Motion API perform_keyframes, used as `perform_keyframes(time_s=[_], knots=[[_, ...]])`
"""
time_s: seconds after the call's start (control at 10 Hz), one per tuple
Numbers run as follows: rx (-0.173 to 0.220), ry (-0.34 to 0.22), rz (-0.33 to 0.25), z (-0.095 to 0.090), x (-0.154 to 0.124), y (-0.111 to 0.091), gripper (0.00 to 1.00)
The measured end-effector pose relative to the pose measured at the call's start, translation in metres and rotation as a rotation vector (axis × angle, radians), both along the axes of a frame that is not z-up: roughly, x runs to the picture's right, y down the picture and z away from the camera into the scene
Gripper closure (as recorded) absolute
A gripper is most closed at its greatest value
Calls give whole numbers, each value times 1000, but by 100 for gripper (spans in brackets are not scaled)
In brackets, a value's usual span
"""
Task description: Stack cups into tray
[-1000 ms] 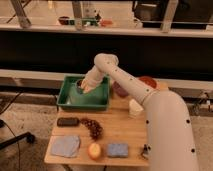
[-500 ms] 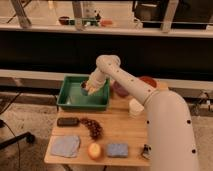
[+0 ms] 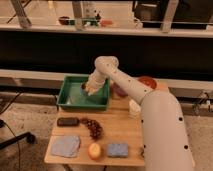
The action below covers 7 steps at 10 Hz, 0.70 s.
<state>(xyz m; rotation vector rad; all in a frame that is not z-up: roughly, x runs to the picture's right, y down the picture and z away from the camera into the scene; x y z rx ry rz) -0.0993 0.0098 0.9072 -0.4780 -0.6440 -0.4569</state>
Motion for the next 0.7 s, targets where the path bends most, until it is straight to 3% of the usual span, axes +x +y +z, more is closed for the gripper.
perform_keyframes(time_s=[0.7], knots=[[11, 1, 12, 17, -1, -7, 100]])
